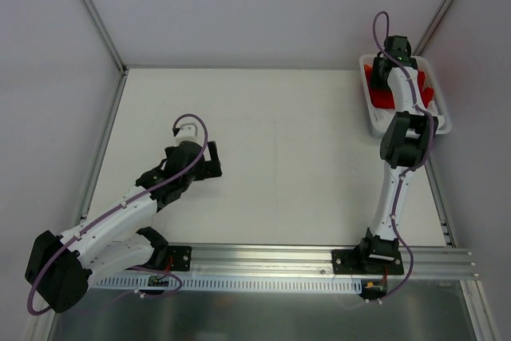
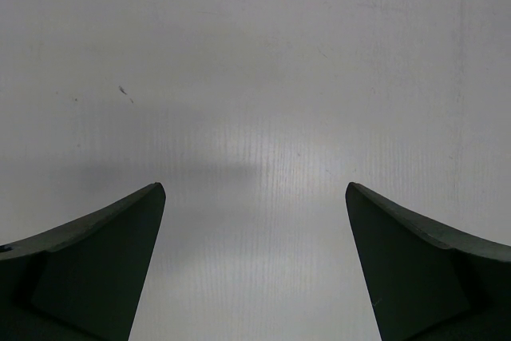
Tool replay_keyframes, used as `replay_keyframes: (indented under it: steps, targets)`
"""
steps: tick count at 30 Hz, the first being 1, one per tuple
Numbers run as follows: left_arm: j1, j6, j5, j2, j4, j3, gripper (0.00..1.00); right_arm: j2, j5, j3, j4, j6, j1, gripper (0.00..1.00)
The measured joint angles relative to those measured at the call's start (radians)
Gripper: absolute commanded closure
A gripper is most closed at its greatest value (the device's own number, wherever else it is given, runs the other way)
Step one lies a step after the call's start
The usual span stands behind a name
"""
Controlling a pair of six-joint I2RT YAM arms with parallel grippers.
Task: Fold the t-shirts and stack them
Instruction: Grab crumpled tshirt from bin with the right arm, then move the tshirt to the center of the board
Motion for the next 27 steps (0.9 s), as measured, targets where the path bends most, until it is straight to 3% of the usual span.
replay_keyframes:
  steps: [3, 9, 10, 13, 18, 19, 21, 22, 27]
  targets:
    - [0.0, 0.0, 0.0, 0.0, 0.003, -0.002, 0.04, 0.002, 0.003, 0.0, -0.001, -0.005, 0.0, 0.99]
    - [0.0, -0.015, 0.004, 0.0, 0.003, -0.004, 0.6, -0.002, -0.003, -0.006, 0.002, 0.003, -0.002, 1.0]
    - [0.0, -0.018, 0.004, 0.002, 0.003, -0.004, 0.65, -0.011, -0.01, -0.015, 0.004, 0.002, -0.001, 1.0]
    - [0.0, -0.025, 0.007, 0.018, 0.004, -0.003, 0.68, -0.066, -0.034, -0.055, -0.003, 0.001, 0.005, 0.99]
    - [0.0, -0.037, 0.026, 0.113, 0.003, 0.022, 0.6, -0.232, -0.102, -0.072, -0.065, 0.012, 0.057, 0.99]
    - [0.0, -0.042, 0.028, 0.131, 0.003, 0.028, 0.5, -0.282, -0.122, -0.072, -0.076, 0.018, 0.079, 1.0]
    - [-0.004, -0.046, 0.033, 0.158, 0.008, 0.036, 0.23, -0.393, -0.161, -0.071, -0.099, 0.031, 0.139, 0.99]
    - [-0.006, -0.048, 0.037, 0.164, 0.011, 0.036, 0.01, -0.45, -0.183, -0.071, -0.107, 0.037, 0.175, 1.0]
    - [-0.007, -0.072, 0.064, 0.177, 0.024, 0.037, 0.01, -0.668, -0.36, -0.019, -0.134, 0.085, 0.341, 0.99]
